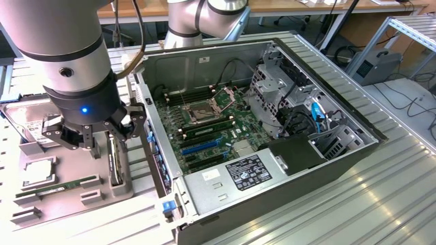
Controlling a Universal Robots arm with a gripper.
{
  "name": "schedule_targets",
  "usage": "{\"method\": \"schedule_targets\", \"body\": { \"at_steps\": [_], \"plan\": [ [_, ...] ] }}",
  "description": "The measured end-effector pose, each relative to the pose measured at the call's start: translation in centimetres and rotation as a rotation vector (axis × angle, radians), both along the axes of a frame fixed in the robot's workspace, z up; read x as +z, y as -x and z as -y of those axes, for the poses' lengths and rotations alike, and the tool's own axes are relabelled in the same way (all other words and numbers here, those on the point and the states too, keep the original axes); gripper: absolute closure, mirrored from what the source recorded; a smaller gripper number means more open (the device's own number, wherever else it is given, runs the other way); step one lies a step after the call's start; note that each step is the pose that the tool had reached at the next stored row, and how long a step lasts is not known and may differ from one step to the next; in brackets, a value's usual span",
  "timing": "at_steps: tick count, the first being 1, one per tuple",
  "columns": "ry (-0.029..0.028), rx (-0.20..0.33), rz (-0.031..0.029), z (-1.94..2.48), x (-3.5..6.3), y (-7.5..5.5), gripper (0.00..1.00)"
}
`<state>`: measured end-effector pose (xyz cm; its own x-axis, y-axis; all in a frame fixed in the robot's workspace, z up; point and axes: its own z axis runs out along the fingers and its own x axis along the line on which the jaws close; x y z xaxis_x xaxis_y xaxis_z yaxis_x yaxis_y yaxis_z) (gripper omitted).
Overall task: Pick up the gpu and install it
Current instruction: 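Pick up the gpu and move the gpu toward the slot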
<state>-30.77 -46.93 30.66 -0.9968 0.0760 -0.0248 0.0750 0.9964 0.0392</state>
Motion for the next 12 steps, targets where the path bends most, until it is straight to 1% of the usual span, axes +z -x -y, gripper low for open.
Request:
{"method": "schedule_targets", "body": {
  "at_steps": [5,7,12],
  "plan": [
    [0.0,0.0,0.0001,0.0,-0.11,0.0,0.5],
    [0.0,0.0,0.0001,0.0,-0.48,0.0,0.5],
    [-0.0001,0.0,0.0001,0.0,-0.57,0.0,0.5]
  ]
}}
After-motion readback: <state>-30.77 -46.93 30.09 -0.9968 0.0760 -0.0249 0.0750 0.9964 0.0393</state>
